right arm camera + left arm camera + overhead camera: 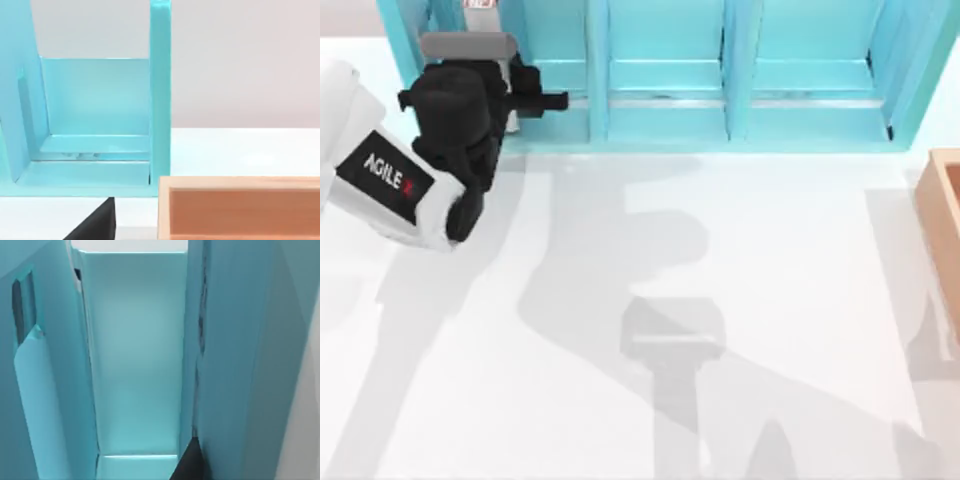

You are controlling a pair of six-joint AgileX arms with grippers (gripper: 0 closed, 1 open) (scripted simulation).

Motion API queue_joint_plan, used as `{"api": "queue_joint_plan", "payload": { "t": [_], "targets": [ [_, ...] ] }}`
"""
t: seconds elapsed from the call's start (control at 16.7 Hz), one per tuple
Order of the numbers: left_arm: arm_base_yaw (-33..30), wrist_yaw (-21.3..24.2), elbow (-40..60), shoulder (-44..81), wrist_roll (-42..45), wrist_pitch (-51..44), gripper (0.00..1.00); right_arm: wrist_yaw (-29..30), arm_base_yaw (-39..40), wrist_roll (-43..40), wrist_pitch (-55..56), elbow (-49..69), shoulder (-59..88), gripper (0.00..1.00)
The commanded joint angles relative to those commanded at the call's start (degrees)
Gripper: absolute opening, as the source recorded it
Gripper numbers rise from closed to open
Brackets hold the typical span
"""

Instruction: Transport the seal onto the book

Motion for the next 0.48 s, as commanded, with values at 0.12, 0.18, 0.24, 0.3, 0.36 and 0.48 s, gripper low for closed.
{"api": "queue_joint_plan", "payload": {
  "t": [0.12,0.18,0.24,0.3,0.36,0.48],
  "targets": [
    [0.0,0.0,0.0,0.0,0.0,0.0,0.00,0.0,0.0,0.0,0.0,0.0,0.0,1.00],
    [0.0,0.0,0.0,0.0,0.0,0.0,0.00,0.0,0.0,0.0,0.0,0.0,0.0,1.00],
    [-0.3,0.0,0.0,-0.1,0.0,0.0,0.00,0.0,0.0,0.0,0.0,0.0,0.0,1.00],
    [-0.3,0.0,-0.1,-0.2,0.0,-0.1,0.00,0.0,0.0,0.0,0.0,0.0,0.0,1.00],
    [-0.5,-0.1,-0.4,-0.9,0.0,-0.5,0.00,0.0,0.0,0.0,0.0,0.0,0.0,1.00],
    [-1.3,-0.6,-1.9,-4.0,0.0,-2.7,0.00,0.0,0.0,0.0,0.0,0.0,0.0,1.00]
  ]
}}
